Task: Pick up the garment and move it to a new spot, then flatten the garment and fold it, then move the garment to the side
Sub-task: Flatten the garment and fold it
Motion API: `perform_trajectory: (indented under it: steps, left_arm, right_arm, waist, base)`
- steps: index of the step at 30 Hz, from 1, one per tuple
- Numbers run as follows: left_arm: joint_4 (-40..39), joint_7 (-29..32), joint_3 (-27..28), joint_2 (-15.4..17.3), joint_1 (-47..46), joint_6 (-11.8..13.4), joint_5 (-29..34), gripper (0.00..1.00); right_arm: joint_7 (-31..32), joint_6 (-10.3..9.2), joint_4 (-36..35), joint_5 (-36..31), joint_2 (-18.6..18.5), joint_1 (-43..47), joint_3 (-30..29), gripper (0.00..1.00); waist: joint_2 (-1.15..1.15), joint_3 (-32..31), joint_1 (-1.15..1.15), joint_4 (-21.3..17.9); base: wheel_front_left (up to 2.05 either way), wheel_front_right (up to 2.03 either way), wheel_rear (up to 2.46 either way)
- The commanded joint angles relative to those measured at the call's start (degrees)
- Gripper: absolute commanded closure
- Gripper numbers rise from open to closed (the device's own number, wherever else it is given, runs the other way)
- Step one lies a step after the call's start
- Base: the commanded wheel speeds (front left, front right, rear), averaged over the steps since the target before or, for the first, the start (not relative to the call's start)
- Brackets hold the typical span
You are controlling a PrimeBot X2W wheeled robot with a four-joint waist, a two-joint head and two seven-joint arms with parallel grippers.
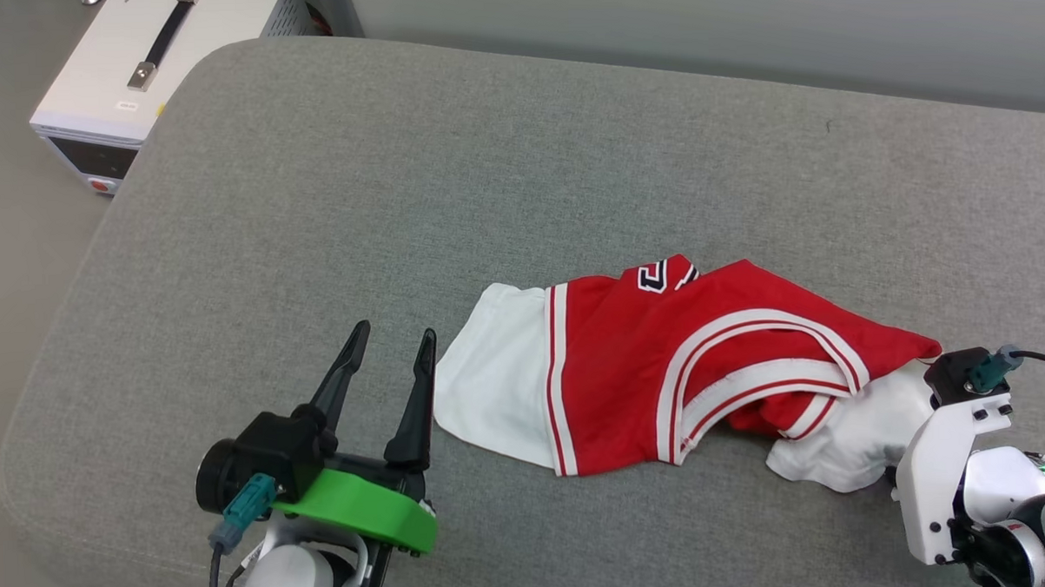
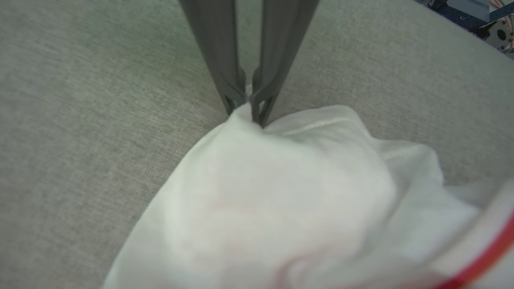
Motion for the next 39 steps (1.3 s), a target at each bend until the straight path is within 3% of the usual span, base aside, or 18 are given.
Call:
perform_trajectory:
  steps: [1,8,11,16,20,23,30,34,39]
  left_arm:
    - [0.3,-0.3,0.3,0.0,-0.5,-0.2,0.1,0.00]
    - [0.9,-0.3,0.3,-0.1,0.7,-0.2,0.0,0.00]
    - [1.0,-0.3,0.2,0.0,1.1,-0.2,-0.2,0.00]
    - [1.1,-0.3,0.3,0.1,1.4,-0.2,-0.4,0.00]
    - [1.2,-0.3,0.3,0.3,1.8,-0.2,-0.7,0.00]
    - [1.5,-0.3,0.2,0.4,2.1,-0.2,-0.9,0.00]
    - [2.7,-0.3,-0.4,0.8,2.5,-0.2,-1.5,0.00]
    - [3.5,-0.3,-0.7,1.0,2.4,-0.2,-1.8,0.00]
    - [4.1,-0.3,-0.8,1.1,1.6,-0.2,-2.0,0.00]
  right_arm:
    - [-0.9,-0.06,0.9,0.0,-1.3,0.1,0.5,1.00]
    - [-5.3,-0.06,-1.9,-2.1,-11.5,-0.8,-1.0,1.00]
    - [-10.2,-0.06,-2.6,-4.5,-16.7,-1.4,-2.1,1.00]
    - [-21.2,-0.06,-1.2,-9.1,-20.7,-2.2,-5.3,1.00]
    - [-30.0,-0.06,0.3,-13.0,-20.8,-1.6,-7.8,1.00]
    - [-34.3,-0.06,0.4,-14.3,-18.6,1.1,-8.0,1.00]
    - [-34.4,-0.06,-0.4,-13.1,-14.1,11.6,-3.2,1.00]
    - [-33.5,-0.06,1.4,-11.0,-13.5,15.3,0.8,1.00]
    - [-33.0,-0.06,4.2,-9.7,-13.2,15.2,1.8,1.00]
  waist:
    - [0.00,-1.3,0.00,-0.5]
    - [0.00,-4.5,0.00,-1.8]
    - [0.00,-5.2,0.00,-2.3]
    - [0.00,-5.8,0.00,-2.9]
    - [0.00,-6.1,0.00,-3.4]
    - [0.00,-6.4,0.00,-3.8]
    - [0.00,-7.0,0.00,-4.8]
    - [0.00,-6.7,0.00,-5.5]
    - [0.00,-6.4,0.00,-6.1]
  base:
    - [0.00,0.00,0.00]
    - [0.00,0.00,0.00]
    - [0.00,0.00,0.00]
    - [0.00,0.00,0.00]
    - [0.00,0.00,0.00]
    - [0.00,0.00,0.00]
    - [0.00,0.00,0.00]
    - [0.00,0.00,0.00]
    - [0.00,0.00,0.00]
